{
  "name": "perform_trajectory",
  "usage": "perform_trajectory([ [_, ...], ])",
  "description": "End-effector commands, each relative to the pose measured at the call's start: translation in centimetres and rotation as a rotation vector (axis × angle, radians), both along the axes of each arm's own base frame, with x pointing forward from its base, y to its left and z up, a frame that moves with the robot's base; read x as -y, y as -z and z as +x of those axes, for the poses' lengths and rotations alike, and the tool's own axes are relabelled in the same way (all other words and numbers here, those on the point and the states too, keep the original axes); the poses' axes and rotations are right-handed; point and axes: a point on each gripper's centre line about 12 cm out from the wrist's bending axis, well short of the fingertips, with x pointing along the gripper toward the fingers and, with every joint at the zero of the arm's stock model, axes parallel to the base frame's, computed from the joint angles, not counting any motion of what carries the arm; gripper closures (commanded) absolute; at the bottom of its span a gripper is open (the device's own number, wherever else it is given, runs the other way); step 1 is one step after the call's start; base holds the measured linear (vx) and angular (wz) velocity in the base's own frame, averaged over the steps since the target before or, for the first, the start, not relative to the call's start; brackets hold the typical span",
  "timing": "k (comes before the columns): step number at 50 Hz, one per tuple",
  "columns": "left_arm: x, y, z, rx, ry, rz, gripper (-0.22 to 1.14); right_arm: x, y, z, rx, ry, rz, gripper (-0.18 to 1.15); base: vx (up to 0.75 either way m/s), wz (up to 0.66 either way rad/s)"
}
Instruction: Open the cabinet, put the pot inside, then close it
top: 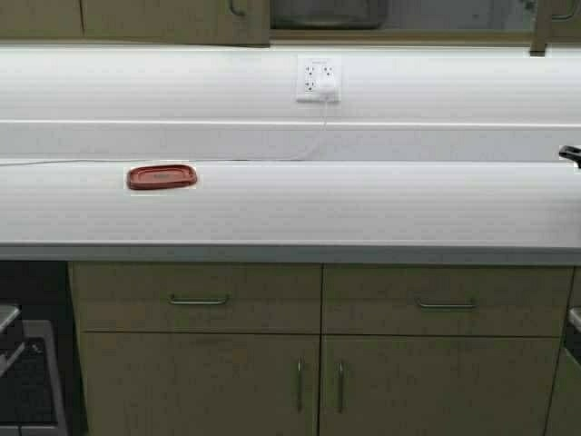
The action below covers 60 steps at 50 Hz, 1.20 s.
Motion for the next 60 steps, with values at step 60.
perform_trajectory([
  [60,4.2,1.9,-4.3,0.019,0.08,0.009,0.87,-10.3,1.9,-4.7,-0.097,-0.258,-0.024,0.9,0.1,0.0],
])
